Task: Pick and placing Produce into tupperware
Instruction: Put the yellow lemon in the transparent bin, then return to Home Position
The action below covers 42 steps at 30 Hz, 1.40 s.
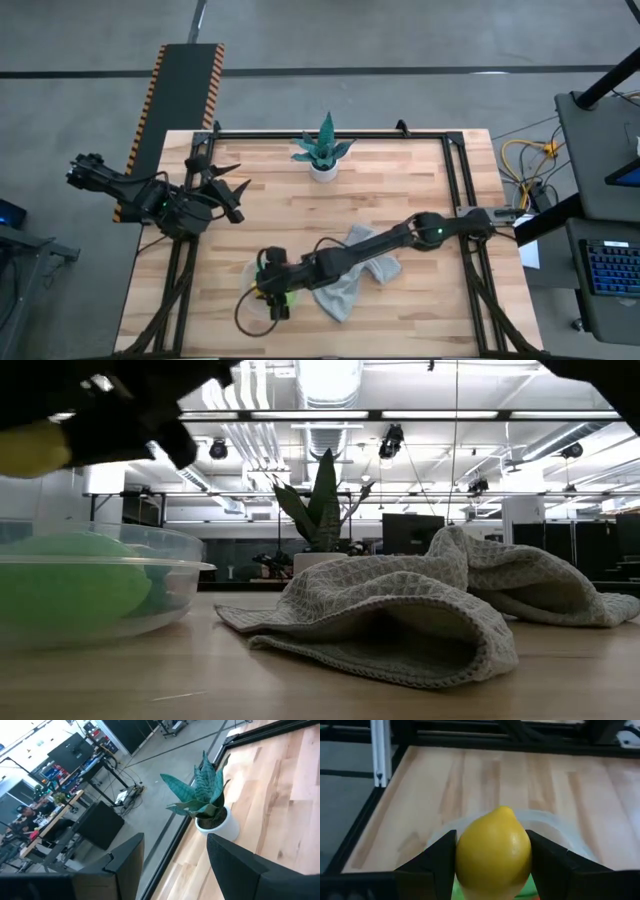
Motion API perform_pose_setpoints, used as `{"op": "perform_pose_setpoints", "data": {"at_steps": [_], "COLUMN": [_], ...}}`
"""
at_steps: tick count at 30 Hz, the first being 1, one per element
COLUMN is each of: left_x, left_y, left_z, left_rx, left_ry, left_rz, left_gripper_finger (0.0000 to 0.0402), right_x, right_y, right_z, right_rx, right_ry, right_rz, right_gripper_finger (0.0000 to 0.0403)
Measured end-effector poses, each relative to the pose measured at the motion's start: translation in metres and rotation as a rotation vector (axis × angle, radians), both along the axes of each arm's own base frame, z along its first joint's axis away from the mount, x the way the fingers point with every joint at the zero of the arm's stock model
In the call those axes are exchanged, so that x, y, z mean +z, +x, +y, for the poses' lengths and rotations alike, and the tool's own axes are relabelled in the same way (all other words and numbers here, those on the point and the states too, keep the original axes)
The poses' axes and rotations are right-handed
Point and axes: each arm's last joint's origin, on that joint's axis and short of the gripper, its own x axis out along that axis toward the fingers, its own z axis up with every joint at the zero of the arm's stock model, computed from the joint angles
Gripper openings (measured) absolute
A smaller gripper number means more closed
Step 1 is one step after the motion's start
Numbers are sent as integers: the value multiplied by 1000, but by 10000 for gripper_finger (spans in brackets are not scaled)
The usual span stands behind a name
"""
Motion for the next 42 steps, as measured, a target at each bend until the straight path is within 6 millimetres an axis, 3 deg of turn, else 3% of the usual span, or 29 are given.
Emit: {"op": "perform_pose_setpoints", "data": {"at_steps": [10, 17, 24, 29, 34, 42], "left_x": [4, 4, 4, 4, 4, 6], "left_y": [-7, -5, -5, -5, -5, -8], "left_z": [3, 2, 2, 2, 2, 3], "left_rx": [-4, -5, -5, -5, -5, -9], "left_ry": [-16, -17, -17, -18, -18, -28], "left_rz": [-31, -34, -34, -35, -35, -50], "left_gripper_finger": [201, 201, 201, 201, 201, 201], "right_x": [-28, -31, -31, -31, -12, 60], "right_y": [7, 8, 8, 8, 11, -4], "right_z": [14, 14, 14, 12, 6, -8], "right_rx": [-1, 14, 3, -3, 18, 48], "right_ry": [63, 76, 91, 87, 44, -109], "right_rz": [35, 42, 44, 44, -7, -123], "right_gripper_finger": [192, 196, 290, 315, 307, 278]}}
